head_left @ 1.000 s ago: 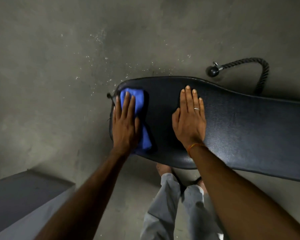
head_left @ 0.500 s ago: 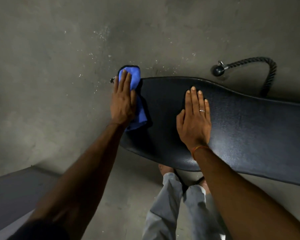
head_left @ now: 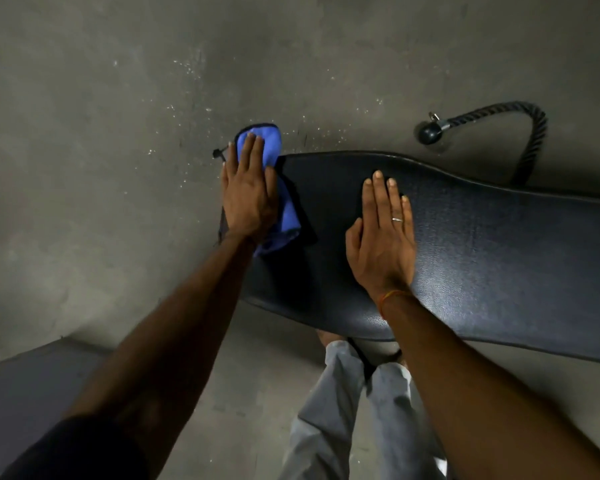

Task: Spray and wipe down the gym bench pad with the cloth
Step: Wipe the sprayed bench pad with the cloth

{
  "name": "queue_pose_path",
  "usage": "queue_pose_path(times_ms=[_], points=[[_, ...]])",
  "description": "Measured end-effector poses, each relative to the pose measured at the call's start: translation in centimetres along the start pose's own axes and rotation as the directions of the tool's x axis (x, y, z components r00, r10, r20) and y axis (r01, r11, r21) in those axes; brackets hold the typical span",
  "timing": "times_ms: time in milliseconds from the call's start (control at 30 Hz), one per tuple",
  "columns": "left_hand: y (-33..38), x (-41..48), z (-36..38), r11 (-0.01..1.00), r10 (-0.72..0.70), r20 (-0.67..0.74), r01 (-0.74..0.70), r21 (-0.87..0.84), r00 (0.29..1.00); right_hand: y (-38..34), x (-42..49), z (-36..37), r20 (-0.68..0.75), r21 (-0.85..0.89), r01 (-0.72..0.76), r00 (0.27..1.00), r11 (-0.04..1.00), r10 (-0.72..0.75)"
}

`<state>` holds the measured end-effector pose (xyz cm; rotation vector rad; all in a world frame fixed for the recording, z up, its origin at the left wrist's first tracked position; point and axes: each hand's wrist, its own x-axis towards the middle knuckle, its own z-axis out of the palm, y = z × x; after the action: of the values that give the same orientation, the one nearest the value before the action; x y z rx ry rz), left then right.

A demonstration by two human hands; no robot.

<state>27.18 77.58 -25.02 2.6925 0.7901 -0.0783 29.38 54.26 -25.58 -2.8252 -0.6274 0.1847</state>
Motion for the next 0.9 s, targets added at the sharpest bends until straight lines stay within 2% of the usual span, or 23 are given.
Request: queue_pose_path(times_ms=[67,133,267,433,533,633,800,900], points=[[0.8,-0.5,0.2,0.999,-0.04,-0.013,0.04,-0.012,0.999,0.0,0.0,-0.1,0.0,0.013,-0.001,1.0,1.0,0.001],[1.3,-4.6,0.4,0.998,0.056,-0.022,-0.056,-0.006,0.998,0.0,-0.1,-0.2,0.0,0.014,-0.001,1.0,1.0,0.001],[1.6,-12.3,1.0,0.979,0.196,0.093,-0.2,0.036,0.976,0.1,0.1,-0.1,0.009,0.0,-0.005,1.0,1.0,0.005],[1.3,-5.9,0.6,0.923,0.344,0.168,-0.365,0.123,0.924,0.2,0.1,0.2,0.017,0.0,0.008,1.0,1.0,-0.008],[2.6,-0.6,0.7,0.966,0.235,0.118,-0.246,0.084,0.965,0.1,0.0,0.2,0.004,-0.001,0.003,1.0,1.0,-0.003],[3.1,-0.3,0.8,0.99,0.11,0.085,-0.118,0.083,0.99,0.0,0.0,0.0,0.004,0.006,0.005,1.0,1.0,-0.005],[-1.1,-7.9,1.5,1.0,-0.028,-0.069,0.028,-0.001,0.997,0.1,-0.1,-0.3,0.001,0.028,0.0,1.0,1.0,0.0],[-2.0,-12.8,1.5,0.998,-0.058,-0.029,0.058,-0.015,0.998,0.1,0.0,-0.3,0.014,0.026,0.003,1.0,1.0,-0.004]])
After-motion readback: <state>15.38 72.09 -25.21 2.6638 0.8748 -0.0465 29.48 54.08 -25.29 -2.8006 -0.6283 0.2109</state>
